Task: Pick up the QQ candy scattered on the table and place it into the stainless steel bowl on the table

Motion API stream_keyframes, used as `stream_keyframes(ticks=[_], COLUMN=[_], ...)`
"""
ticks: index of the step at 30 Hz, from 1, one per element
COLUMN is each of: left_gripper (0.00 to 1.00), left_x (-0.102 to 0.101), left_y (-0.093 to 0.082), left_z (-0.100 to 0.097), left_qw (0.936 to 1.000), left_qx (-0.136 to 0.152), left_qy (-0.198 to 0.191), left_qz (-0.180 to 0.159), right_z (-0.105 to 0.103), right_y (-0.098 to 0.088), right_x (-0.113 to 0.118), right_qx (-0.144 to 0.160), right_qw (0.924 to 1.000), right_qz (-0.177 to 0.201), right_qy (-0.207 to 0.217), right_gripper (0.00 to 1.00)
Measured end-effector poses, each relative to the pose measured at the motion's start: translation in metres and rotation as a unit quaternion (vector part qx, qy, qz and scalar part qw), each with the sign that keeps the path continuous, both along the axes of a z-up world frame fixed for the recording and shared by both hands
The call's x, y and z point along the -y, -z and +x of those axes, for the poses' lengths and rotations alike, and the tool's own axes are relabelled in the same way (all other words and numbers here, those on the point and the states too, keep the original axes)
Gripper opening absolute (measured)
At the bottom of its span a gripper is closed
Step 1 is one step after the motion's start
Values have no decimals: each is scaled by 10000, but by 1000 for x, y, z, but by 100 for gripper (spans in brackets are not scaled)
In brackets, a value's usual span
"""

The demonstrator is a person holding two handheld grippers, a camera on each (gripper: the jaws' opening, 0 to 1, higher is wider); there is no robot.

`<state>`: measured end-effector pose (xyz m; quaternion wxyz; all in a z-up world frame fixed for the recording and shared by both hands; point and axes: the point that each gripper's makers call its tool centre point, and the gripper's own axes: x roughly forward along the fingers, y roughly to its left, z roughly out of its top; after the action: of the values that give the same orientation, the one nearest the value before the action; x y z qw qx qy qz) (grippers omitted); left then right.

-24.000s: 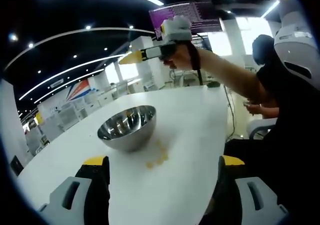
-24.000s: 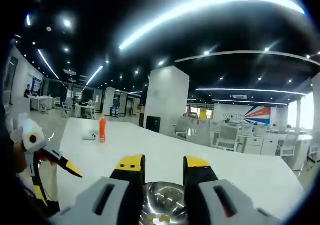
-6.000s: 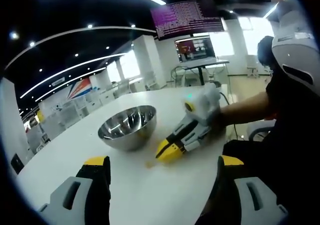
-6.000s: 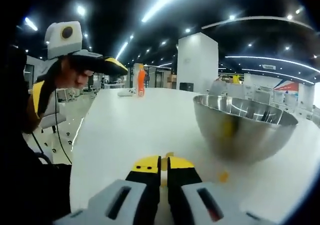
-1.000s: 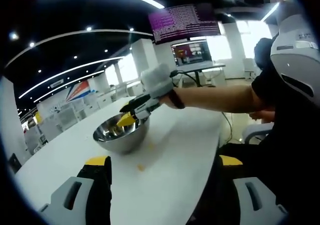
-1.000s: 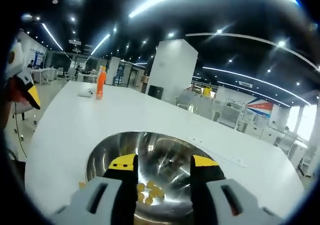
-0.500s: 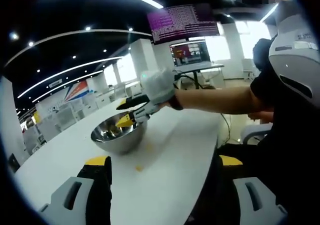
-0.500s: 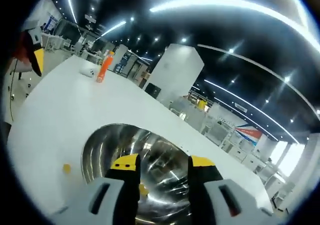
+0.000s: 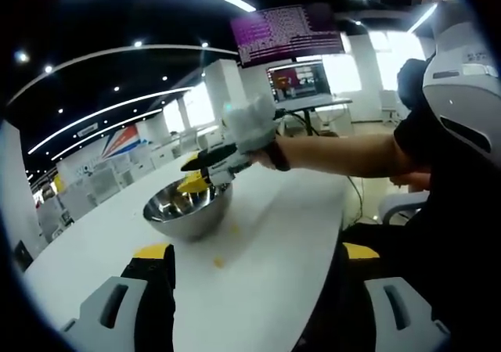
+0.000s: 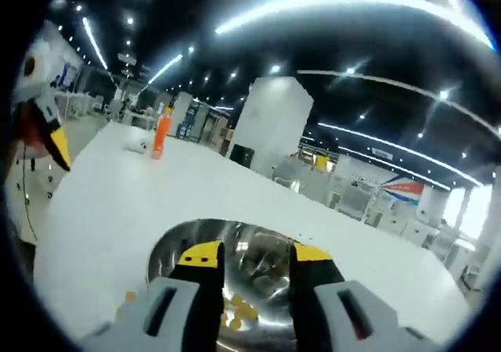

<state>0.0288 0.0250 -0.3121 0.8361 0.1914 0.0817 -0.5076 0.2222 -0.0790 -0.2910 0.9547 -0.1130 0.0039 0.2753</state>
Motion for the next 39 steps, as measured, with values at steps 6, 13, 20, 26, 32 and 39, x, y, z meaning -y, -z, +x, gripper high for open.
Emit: stream_keyframes(ticks=[6,13,20,26,32,39], left_gripper=[86,86,86,86,86,86], left_x=[2,3,2,-1,0,1], left_y=[0,1,-1,-1,-2,-2], left_z=[0,-1,-1,1,2,2], left_qw=[10000,10000,10000,10000,10000,10000], left_qx=[2,-10,8,15,23,33], left_qy=[0,30,21,-24,-9,-11], left_qz=[8,39,41,46,57,47], right_z=[3,1,-2,-16,-29,-63], right_y=[-2,1,5,2,-27,-61], right_x=[13,16,14,10,9,-7], right_qx=[-515,-621,-730,-789,-605,-113], right_qw=[9957,9945,9935,9919,9902,9906], right_qz=[774,846,869,983,1225,1210], right_qy=[7,29,9,-132,-293,-632], right_gripper=[1,1,1,1,1,15])
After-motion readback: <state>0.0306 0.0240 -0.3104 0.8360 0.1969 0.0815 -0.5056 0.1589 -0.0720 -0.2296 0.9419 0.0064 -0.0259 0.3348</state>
